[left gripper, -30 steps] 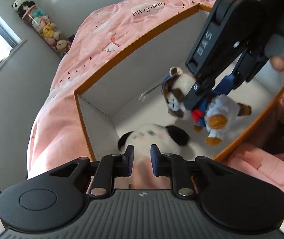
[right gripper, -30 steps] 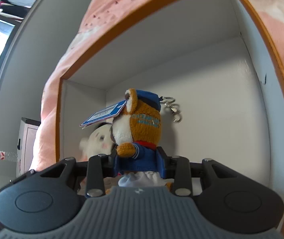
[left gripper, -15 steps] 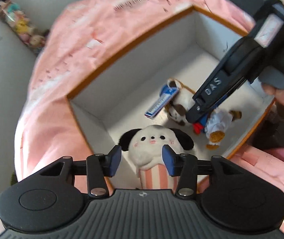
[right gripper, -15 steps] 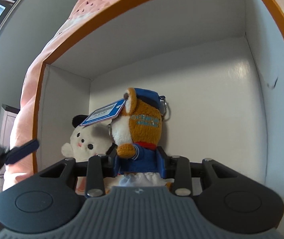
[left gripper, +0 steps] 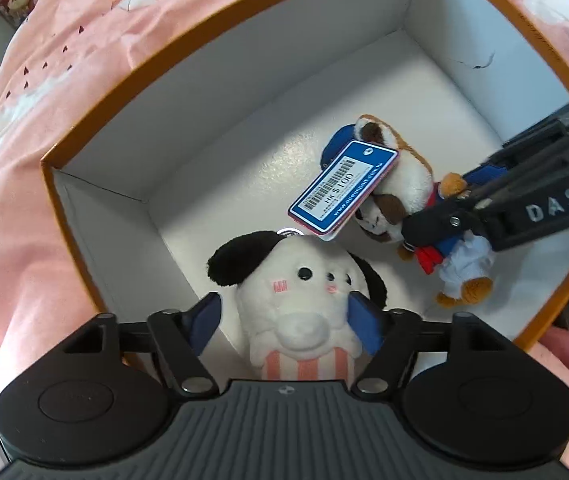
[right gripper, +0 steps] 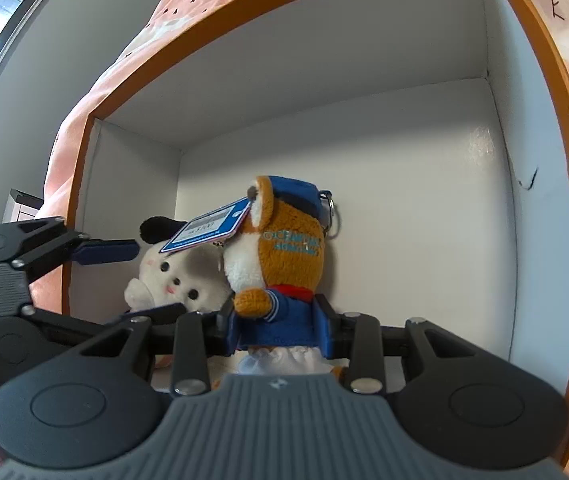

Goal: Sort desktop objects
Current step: 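Lower both plushes into the orange box beside each other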

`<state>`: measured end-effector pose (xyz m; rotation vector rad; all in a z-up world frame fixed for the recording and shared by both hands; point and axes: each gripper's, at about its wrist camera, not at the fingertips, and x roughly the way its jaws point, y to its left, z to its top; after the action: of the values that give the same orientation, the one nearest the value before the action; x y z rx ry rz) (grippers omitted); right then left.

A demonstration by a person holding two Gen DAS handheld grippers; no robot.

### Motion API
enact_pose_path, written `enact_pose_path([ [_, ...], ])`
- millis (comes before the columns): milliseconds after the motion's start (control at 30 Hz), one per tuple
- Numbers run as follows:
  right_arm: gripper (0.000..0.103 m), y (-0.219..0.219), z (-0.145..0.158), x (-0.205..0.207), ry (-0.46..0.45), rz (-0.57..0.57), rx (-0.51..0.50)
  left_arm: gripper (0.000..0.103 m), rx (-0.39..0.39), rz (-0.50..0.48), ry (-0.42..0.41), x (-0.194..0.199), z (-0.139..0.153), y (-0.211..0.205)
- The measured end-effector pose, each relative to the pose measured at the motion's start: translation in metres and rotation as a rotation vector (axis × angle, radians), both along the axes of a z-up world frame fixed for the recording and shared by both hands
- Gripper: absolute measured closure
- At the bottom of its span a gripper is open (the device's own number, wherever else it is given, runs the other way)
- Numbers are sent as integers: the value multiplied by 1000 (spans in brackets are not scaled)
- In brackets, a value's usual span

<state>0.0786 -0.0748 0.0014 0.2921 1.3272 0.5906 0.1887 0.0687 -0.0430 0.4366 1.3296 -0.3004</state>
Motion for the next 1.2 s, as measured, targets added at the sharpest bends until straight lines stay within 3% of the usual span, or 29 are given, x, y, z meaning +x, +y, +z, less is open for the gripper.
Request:
enact_pose_path([
  [100, 64, -8, -5, -1, 16, -3, 11, 16, 16, 23, -7, -1, -3, -3],
  [133, 64, -10, -5, 0, 23, -6, 15, 19, 18, 31, -12, -1, -3, -4],
  [200, 64, -11, -4, 0, 35, -6, 19, 38, -21, 44, -8, -4, -2, -5],
  [233, 64, -10, -4, 1, 38, -4, 19, 39, -15, 67, -19, -6, -2, -5],
  [300, 64, -8, -5, 1, 44, 2, 16, 41, 15, 64, -44, -13, -1, -12],
  [533, 65, 13, -10, 5, 132, 26, 60, 46, 157, 203, -141, -33, 5, -16],
  [700, 66, 39, -9, 10, 165, 52, 91, 48, 150, 272, -137, -30, 14, -11],
  [833, 66, 56, -16, 9, 192, 95, 69, 43, 160, 239, -113, -29, 10, -12],
  [1000, 68, 57, -26, 8, 229, 123, 58, 41, 86, 220, -96, -38, 23, 3],
  [1200, 68, 72, -22, 2, 197, 209, 8, 41, 26, 200, -198, -72, 52, 8],
])
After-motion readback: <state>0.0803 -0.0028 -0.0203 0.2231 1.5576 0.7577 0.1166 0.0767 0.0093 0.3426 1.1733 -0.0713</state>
